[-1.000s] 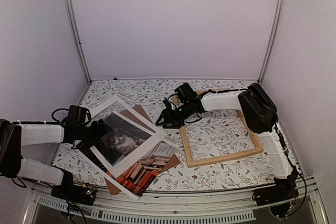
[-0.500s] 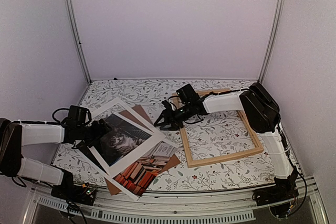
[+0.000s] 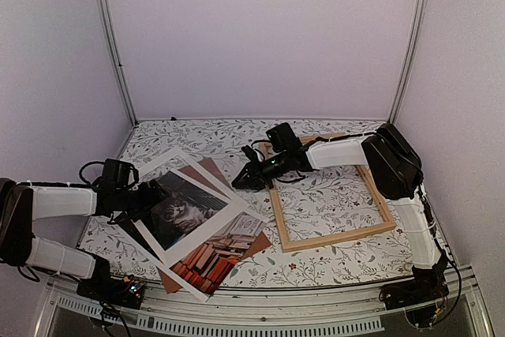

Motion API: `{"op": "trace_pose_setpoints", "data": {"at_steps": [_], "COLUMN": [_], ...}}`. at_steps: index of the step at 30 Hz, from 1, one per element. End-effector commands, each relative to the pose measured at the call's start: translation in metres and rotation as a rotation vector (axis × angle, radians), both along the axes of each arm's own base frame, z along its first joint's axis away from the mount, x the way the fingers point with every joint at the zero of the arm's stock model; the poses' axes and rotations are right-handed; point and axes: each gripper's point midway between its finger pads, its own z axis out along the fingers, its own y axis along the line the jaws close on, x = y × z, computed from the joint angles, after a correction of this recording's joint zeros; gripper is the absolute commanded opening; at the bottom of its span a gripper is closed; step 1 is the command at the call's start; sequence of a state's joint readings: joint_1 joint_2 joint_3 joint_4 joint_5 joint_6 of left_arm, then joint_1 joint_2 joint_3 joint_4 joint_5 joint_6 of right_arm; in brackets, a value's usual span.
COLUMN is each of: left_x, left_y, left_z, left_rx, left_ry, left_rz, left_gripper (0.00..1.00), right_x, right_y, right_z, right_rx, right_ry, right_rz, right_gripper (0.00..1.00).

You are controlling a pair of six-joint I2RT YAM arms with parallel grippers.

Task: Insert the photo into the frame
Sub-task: Pick up the glass panel from the photo, then pass from the right arm to the left

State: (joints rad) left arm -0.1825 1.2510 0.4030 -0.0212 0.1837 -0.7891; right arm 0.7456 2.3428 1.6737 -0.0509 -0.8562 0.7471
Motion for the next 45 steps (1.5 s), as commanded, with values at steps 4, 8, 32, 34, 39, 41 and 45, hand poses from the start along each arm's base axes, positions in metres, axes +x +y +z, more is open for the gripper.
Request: {"op": "trace_pose_setpoints", "data": {"at_steps": [4,8,32,34,39,41,45], "left_x": [0.009,0.017,0.043,0.042,0.043,0.042,0.041], "left_y": [-0.005,-0.009,-0.082,-0.09,-0.103,-0.108,-0.121], "left_z": [0.024,0.05,0.178,0.176,0.172,0.171,0.17], "left_rx": [0.021,0.023,-0.302,-0.352,-0.4,-0.412,-0.445], "left_ry": [-0.075,-0.165,-0.607,-0.598,-0.581,-0.576,-0.558], "left_rz": [-0.064,-0.095,-0.439,-0.47,-0.508,-0.524,-0.563], "left_gripper": [0.93,0.94,1.0,1.0,1.0,1.0,1.0], "right_x": [0.002,0.007,0.003,-0.001,-0.009,-0.012,-0.018], "right_y": [-0.003,-0.014,-0.09,-0.091,-0.094,-0.095,-0.098], "right_z": [0.03,0.06,0.237,0.246,0.27,0.277,0.287], "right_rx": [0.057,0.087,0.378,0.395,0.434,0.445,0.461], "right_ry": [-0.06,-0.139,-0.434,-0.449,-0.49,-0.504,-0.52], "right_rz": [0.021,0.017,0.048,0.062,0.085,0.092,0.103], "right_gripper": [0.0,0.0,0.0,0.0,0.0,0.0,0.0]}}
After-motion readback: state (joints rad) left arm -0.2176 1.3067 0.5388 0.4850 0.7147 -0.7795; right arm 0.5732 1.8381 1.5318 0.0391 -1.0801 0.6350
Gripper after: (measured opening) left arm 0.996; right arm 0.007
